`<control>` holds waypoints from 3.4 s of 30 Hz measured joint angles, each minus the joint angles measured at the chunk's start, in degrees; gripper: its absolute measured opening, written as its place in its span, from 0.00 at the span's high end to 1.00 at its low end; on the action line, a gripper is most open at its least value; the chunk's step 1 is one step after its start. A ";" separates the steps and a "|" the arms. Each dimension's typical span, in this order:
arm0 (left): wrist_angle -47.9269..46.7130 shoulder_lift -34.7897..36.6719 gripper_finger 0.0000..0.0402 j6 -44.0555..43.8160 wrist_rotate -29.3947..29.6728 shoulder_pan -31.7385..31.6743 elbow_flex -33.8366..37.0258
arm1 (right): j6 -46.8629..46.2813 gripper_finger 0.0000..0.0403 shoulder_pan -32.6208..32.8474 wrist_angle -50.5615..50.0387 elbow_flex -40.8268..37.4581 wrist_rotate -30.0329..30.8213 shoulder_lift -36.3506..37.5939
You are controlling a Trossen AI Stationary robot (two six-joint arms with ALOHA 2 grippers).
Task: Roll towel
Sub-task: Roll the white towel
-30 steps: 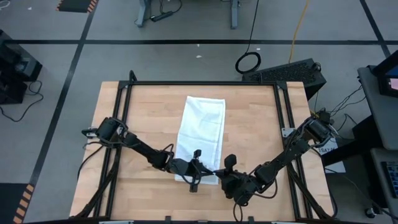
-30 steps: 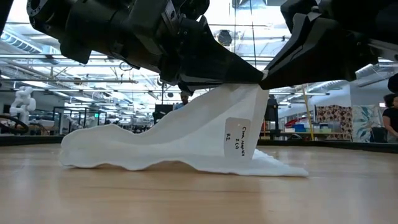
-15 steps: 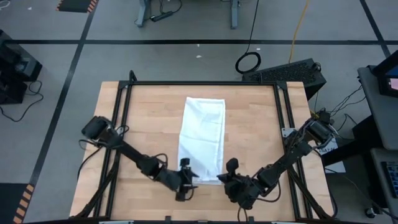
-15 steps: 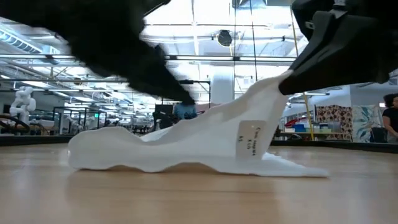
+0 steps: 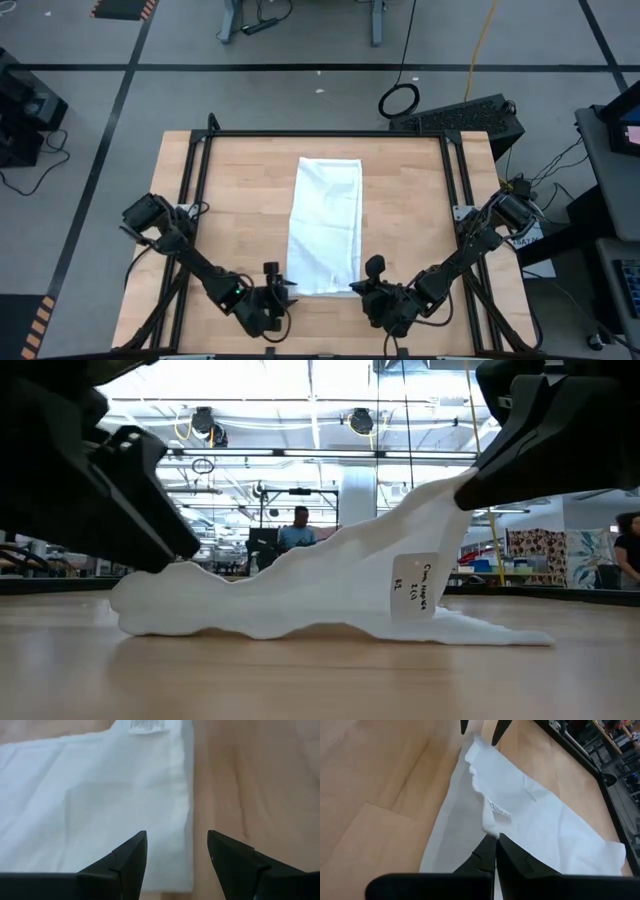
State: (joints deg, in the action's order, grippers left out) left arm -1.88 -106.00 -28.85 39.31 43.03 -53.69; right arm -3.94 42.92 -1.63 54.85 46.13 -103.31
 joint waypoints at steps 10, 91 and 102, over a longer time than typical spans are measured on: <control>-4.39 -1.47 0.47 -13.71 2.24 0.89 -0.02 | -0.98 1.00 0.00 -0.19 0.00 0.37 0.00; 0.56 -1.55 0.88 8.47 5.69 -4.06 -1.70 | -31.58 0.86 1.31 -15.15 0.00 -18.11 3.27; 1.16 -2.21 0.88 15.34 -8.95 -12.94 -0.05 | -33.41 0.96 1.31 -11.49 0.04 -23.22 -2.31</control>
State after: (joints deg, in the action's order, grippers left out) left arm -0.72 -108.20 -13.51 30.36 30.09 -53.74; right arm -37.35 44.23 -13.13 54.89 22.91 -105.62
